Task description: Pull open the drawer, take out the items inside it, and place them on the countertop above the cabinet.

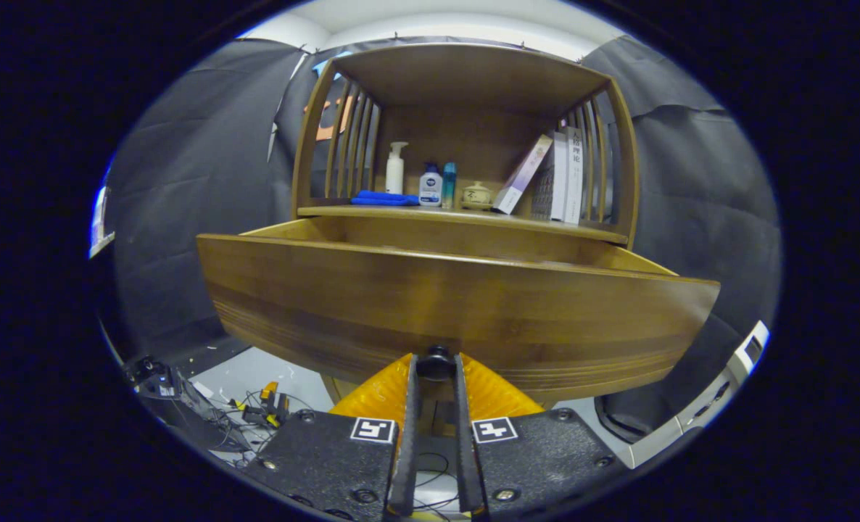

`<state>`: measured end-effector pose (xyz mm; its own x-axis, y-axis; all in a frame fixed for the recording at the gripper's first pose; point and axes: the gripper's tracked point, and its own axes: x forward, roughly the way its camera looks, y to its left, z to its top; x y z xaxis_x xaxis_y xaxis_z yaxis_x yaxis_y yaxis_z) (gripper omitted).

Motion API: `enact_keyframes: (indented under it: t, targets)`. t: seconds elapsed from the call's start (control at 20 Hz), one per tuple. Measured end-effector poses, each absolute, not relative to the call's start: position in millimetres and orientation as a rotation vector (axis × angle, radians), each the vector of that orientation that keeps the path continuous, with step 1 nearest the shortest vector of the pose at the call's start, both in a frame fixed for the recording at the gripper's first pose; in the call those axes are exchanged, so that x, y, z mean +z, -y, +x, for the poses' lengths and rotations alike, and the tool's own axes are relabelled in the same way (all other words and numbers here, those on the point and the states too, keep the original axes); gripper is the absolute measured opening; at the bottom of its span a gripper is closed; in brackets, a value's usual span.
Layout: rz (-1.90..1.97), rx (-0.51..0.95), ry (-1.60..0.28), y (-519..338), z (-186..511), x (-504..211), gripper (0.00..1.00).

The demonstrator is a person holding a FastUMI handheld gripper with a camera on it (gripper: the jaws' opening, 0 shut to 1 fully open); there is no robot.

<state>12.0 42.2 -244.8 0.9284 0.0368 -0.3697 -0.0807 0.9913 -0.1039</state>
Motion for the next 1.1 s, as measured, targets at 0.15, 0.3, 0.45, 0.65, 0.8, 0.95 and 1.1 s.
enact_keyframes:
  t: [0.15,0.3,0.45,0.65,0.8,0.95,1.1]
  targets:
    - [-0.117,0.061,-0.381,-42,11,-245,0.26]
    - [-0.106,0.057,-0.367,-40,7,-238,0.31]
    - [-0.142,0.063,-0.313,-40,1,-215,0.56]
    - [-0.123,0.078,-0.243,-43,-2,-173,0.86]
    - [-0.094,0.085,-0.211,-45,5,-140,0.96]
    - [-0.074,0.072,-0.203,-43,27,-106,0.99]
    - [-0.049,0.059,-0.21,-40,57,-75,1.0]
